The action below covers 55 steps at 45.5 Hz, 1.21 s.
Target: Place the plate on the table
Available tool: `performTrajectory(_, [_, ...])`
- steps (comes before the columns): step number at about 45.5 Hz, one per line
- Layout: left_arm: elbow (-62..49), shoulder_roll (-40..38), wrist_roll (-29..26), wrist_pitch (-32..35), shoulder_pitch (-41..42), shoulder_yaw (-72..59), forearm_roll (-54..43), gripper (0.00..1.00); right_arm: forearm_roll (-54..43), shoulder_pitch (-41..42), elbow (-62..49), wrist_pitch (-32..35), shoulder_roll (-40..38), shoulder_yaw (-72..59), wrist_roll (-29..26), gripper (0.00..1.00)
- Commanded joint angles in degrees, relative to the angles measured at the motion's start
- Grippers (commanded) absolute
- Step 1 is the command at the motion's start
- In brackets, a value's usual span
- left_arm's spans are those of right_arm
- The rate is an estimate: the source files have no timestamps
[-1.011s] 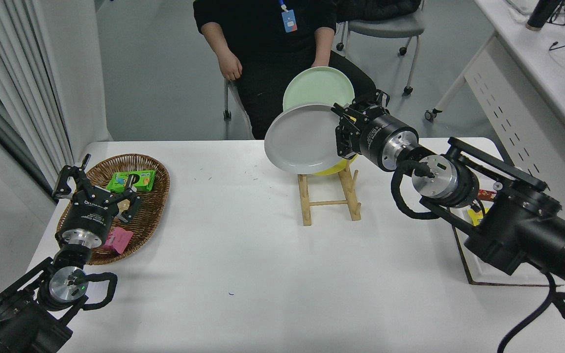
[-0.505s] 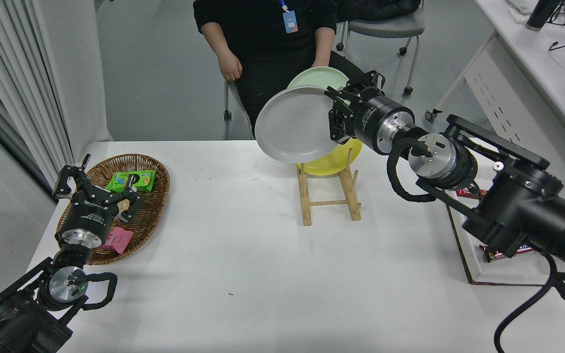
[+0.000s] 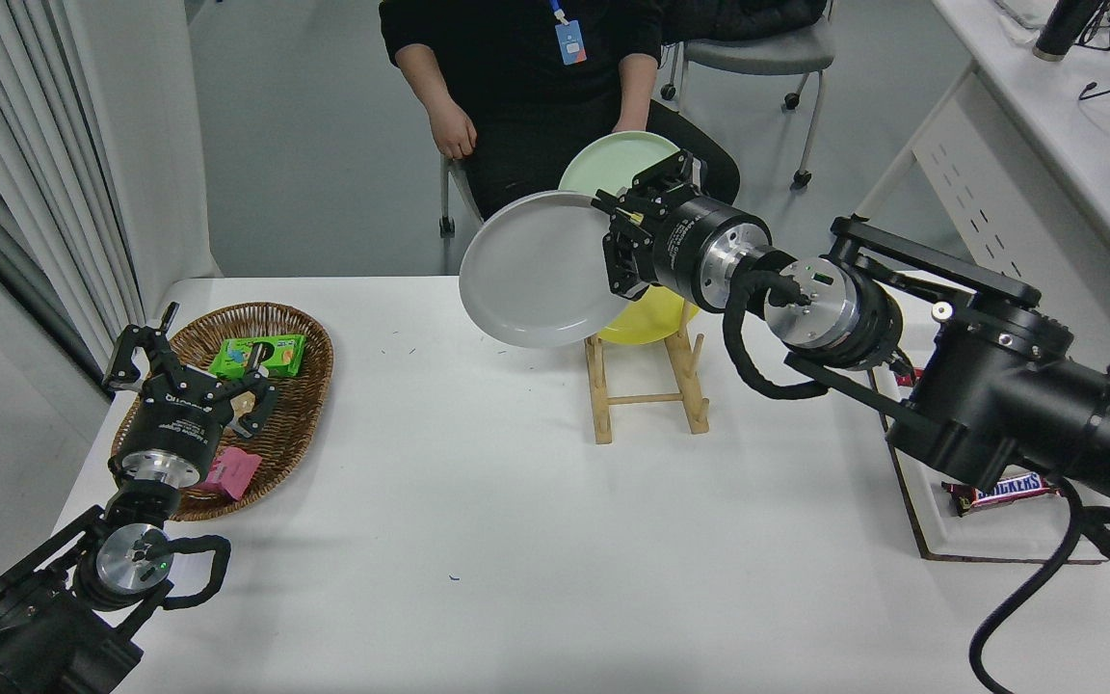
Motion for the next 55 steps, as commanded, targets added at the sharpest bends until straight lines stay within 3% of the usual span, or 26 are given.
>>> performTrajectory(1, [0.0, 0.0, 0.0, 0.0, 0.0, 0.0, 0.0, 0.98, 4.0, -0.4, 0.2, 0.3, 2.2, -0.3, -0.6, 0.0])
performTrajectory(14, [0.0, 0.0, 0.0, 0.0, 0.0, 0.0, 0.0, 0.98, 7.8, -0.5, 0.3, -1.7, 3.8, -0.3, -3.5, 0.0])
performTrajectory(23, [0.0, 0.0, -0.1, 0.0, 0.0, 0.0, 0.0, 0.98, 16.3, 1.4, -0.1, -17.5, 6.5, 0.4, -3.4, 0.0])
performTrajectory(28, [0.0, 0.0, -0.1, 0.0, 0.0, 0.0, 0.0, 0.98, 22.1, 3.2, -1.0, -17.5, 8.8, 2.4, -3.4, 0.0])
performTrajectory(55, [0.0, 0.0, -0.1, 0.0, 0.0, 0.0, 0.0, 0.98, 33.2, -1.3, -2.2, -17.5, 10.1, 3.3, -3.5, 0.0])
